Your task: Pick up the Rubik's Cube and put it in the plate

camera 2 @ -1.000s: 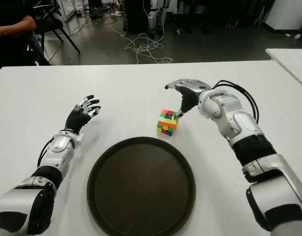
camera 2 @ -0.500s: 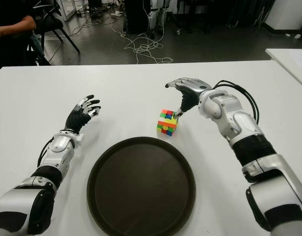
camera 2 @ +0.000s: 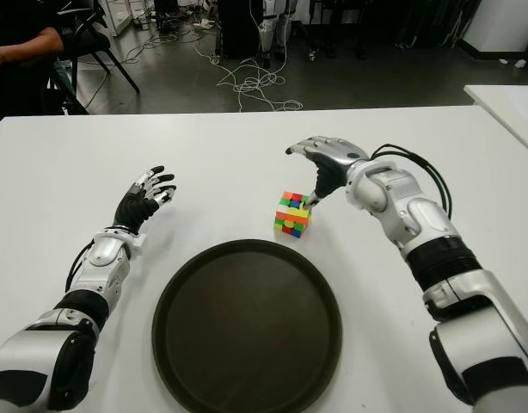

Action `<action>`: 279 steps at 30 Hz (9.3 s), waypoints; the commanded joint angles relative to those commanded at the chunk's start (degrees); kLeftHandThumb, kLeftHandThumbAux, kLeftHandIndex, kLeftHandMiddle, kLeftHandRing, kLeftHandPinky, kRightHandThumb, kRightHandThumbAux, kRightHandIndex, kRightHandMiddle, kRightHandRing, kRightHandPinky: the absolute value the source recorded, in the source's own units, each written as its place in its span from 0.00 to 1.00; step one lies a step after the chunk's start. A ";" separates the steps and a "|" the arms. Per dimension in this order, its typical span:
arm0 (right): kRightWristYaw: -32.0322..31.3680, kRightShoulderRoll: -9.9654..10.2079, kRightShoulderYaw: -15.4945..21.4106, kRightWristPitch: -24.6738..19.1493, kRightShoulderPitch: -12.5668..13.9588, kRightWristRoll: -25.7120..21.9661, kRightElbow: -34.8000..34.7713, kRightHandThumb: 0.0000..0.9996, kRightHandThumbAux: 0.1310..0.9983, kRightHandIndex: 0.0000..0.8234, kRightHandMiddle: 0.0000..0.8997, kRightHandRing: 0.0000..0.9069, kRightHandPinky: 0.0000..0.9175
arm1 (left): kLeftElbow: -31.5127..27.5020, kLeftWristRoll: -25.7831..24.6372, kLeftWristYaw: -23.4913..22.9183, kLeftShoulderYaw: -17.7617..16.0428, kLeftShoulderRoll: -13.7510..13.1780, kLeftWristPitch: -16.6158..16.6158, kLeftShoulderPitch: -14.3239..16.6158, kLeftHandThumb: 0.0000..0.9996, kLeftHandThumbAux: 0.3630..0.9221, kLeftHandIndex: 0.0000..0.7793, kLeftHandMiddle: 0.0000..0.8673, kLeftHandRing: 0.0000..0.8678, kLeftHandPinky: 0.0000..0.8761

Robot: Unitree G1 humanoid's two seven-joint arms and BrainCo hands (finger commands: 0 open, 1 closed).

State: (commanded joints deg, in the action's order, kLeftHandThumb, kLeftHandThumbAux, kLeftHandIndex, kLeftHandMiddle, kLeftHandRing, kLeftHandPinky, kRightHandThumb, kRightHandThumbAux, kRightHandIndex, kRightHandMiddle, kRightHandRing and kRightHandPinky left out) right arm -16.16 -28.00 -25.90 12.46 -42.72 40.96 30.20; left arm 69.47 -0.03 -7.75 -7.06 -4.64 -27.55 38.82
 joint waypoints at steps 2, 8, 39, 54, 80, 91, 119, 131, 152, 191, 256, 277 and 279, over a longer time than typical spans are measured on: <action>-0.47 -0.13 -0.17 0.19 0.48 -0.06 -1.16 0.00 0.80 0.04 0.03 0.00 0.00 | 0.02 -0.08 -0.07 -0.04 0.02 0.08 0.04 0.22 0.64 0.13 0.23 0.23 0.24; -1.64 -0.19 -0.80 -0.28 1.56 0.20 -3.99 0.00 0.83 0.04 0.03 0.01 0.01 | -0.17 0.17 0.53 0.12 0.09 0.23 0.04 0.22 0.65 0.13 0.22 0.22 0.21; -1.68 1.88 -4.41 -3.54 1.48 5.55 -4.28 0.00 0.85 0.09 0.04 0.02 0.03 | -0.05 -0.01 0.11 -0.11 -0.16 -0.50 -0.10 0.22 0.64 0.13 0.22 0.24 0.24; -0.64 3.09 -4.67 -3.67 0.07 5.26 1.11 0.00 0.86 0.10 0.05 0.02 0.02 | -0.26 0.28 0.83 -0.02 -0.25 -0.32 -0.21 0.20 0.65 0.13 0.22 0.23 0.21; 3.18 6.36 -5.77 -3.98 -3.45 5.33 13.65 0.00 0.89 0.20 0.17 0.15 0.11 | -0.19 0.47 0.87 0.19 -0.35 -0.78 -0.32 0.19 0.63 0.14 0.24 0.24 0.22; 3.49 7.02 -5.17 -4.79 -3.29 4.46 14.43 0.00 0.91 0.24 0.20 0.19 0.17 | -0.25 0.33 0.86 0.07 -0.27 -0.88 -0.40 0.21 0.63 0.14 0.24 0.25 0.24; 1.23 7.67 -6.36 -6.75 -3.85 5.27 14.44 0.00 0.92 0.12 0.09 0.09 0.11 | -0.25 0.90 1.80 0.63 -0.15 -1.25 -0.44 0.21 0.63 0.14 0.23 0.24 0.23; -1.75 8.34 -7.80 -8.10 -3.63 5.26 13.72 0.00 0.89 0.10 0.09 0.09 0.09 | -0.29 0.87 1.95 0.54 -0.03 -1.13 -0.52 0.20 0.63 0.13 0.24 0.25 0.24; -2.39 10.31 -8.59 -8.99 -4.19 5.22 17.13 0.00 0.88 0.11 0.11 0.11 0.10 | -0.50 1.08 2.01 0.60 -0.25 -2.39 -0.88 0.21 0.62 0.15 0.24 0.25 0.23; 10.91 12.90 -7.78 -6.33 -6.65 3.55 29.22 0.00 0.96 0.21 0.26 0.25 0.32 | -0.87 1.14 1.89 0.64 -0.88 -2.32 -1.37 0.19 0.57 0.14 0.24 0.24 0.23; 44.24 13.83 -0.77 0.75 -1.33 -0.71 22.31 0.69 0.70 0.50 0.56 0.55 0.55 | -0.97 0.80 2.94 0.30 -0.68 -1.36 -1.30 0.20 0.61 0.14 0.24 0.24 0.22; 44.09 13.28 6.53 11.63 12.29 -4.48 -7.24 0.69 0.70 0.51 0.68 0.70 0.72 | -1.04 1.21 3.48 0.64 -0.61 -1.82 -1.19 0.20 0.59 0.14 0.25 0.25 0.23; 43.73 13.53 7.06 13.44 12.73 -5.69 -7.75 0.69 0.70 0.51 0.69 0.72 0.73 | -0.98 1.18 3.51 0.61 -0.59 -1.83 -1.14 0.20 0.59 0.14 0.25 0.25 0.23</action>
State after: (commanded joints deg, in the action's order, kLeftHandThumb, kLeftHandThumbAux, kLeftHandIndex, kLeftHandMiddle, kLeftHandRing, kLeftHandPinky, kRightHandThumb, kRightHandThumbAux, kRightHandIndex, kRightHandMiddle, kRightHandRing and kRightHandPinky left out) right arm 27.58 -14.47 -18.84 25.90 -29.99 35.27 22.46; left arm 68.49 1.15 -4.24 -6.45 -5.23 -29.37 37.68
